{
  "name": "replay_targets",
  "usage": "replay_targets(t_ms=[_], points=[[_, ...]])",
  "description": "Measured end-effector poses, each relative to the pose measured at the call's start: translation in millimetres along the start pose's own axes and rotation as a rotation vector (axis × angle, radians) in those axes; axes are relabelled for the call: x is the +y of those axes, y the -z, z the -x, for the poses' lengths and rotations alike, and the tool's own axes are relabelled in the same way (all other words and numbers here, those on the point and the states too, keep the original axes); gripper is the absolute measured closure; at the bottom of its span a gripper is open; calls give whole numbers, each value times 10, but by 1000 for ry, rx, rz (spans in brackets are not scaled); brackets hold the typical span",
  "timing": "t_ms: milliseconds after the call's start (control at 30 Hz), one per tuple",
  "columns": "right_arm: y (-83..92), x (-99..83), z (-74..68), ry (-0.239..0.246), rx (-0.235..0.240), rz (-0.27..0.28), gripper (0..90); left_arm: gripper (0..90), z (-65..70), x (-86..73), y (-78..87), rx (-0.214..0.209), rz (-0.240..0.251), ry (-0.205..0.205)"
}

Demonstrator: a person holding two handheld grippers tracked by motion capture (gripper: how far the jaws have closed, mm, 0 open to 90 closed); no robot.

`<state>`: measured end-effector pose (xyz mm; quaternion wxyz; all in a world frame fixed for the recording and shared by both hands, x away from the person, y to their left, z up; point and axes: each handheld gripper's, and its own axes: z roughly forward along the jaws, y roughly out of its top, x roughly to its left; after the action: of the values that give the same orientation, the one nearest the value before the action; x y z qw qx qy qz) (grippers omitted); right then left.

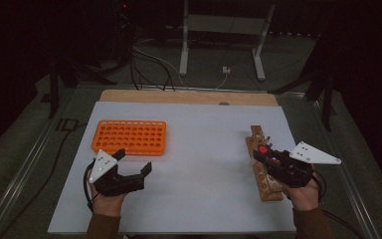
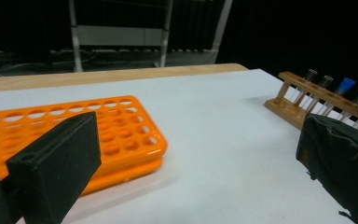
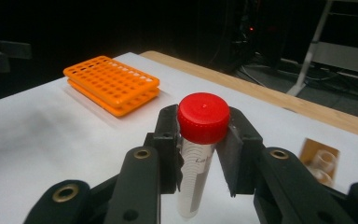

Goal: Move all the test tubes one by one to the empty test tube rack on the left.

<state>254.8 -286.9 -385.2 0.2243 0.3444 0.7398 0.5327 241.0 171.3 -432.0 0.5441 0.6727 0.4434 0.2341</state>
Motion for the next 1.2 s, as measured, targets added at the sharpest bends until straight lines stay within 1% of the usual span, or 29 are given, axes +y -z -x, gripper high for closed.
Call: replay_targets(t_ms=[33,67,100,133,167,200,233,300,333,367,400,467,533,633,667,700,733,767,800,833,867,900,933,967,1033,1067,1100,1133,1200], points=[[-33,12,-14,-1,6,-1,705,5,21,27,-35,-6,-7,-6],[-67,23,-26,1,9,-2,705,5,78,80,-112,-10,-15,-22],[-100,34,-41,-4,14,-2,705,5,110,106,-150,-19,-20,-34],[-133,44,-53,-3,21,-3,705,5,110,106,-150,-19,-20,-34],[-166,56,-70,-4,25,-6,705,5,179,153,-230,-46,-21,-58],[-198,69,-84,-1,29,-7,705,5,211,176,-273,-61,-21,-66],[-231,83,-100,0,34,-8,705,5,248,195,-320,-71,-19,-72],[-294,114,-128,3,40,-11,705,5,326,220,-407,-87,-11,-105],[-327,127,-140,4,43,-10,705,6,326,220,-407,-87,-11,-105],[-358,139,-153,4,47,-12,705,6,415,228,-499,-125,-4,-129],[-387,149,-169,5,51,-15,705,7,462,228,-545,-146,-4,-135],[-447,163,-202,4,64,-19,705,14,564,227,-640,-181,-12,-153],[-504,171,-242,5,77,-24,705,25,665,229,-724,-206,-25,-171],[-572,180,-303,12,93,-28,705,35,798,235,-825,-252,-31,-174],[-589,184,-320,11,97,-31,705,34,833,236,-856,-276,-34,-170],[-606,188,-335,13,102,-31,705,33,833,236,-856,-276,-34,-170],[-620,194,-348,17,105,-33,705,32,864,238,-888,-301,-40,-160],[-620,194,-348,17,105,-33,705,32,895,237,-920,-312,-53,-158],[-644,206,-376,25,113,-38,705,34,954,230,-976,-335,-72,-165],[-654,210,-389,26,119,-40,705,45,984,225,-1000,-341,-78,-167],[-665,213,-401,26,124,-40,705,67,1010,222,-1018,-345,-83,-179],[-676,215,-413,29,128,-43,705,90,1010,222,-1018,-345,-83,-179],[-688,217,-424,29,133,-45,704,137,1059,210,-1050,-355,-83,-190],[-700,217,-436,28,135,-48,705,188,1075,205,-1066,-362,-83,-195],[-727,216,-459,31,144,-52,705,269,1096,197,-1089,-381,-81,-200],[-738,214,-472,32,147,-55,705,340,1106,194,-1100,-385,-81,-205],[-750,212,-482,34,150,-56,704,387,1106,194,-1100,-385,-81,-205],[-760,211,-492,33,154,-60,704,425,1125,185,-1116,-397,-81,-207],[-780,206,-507,27,161,-65,704,518,1138,180,-1126,-404,-85,-215]])
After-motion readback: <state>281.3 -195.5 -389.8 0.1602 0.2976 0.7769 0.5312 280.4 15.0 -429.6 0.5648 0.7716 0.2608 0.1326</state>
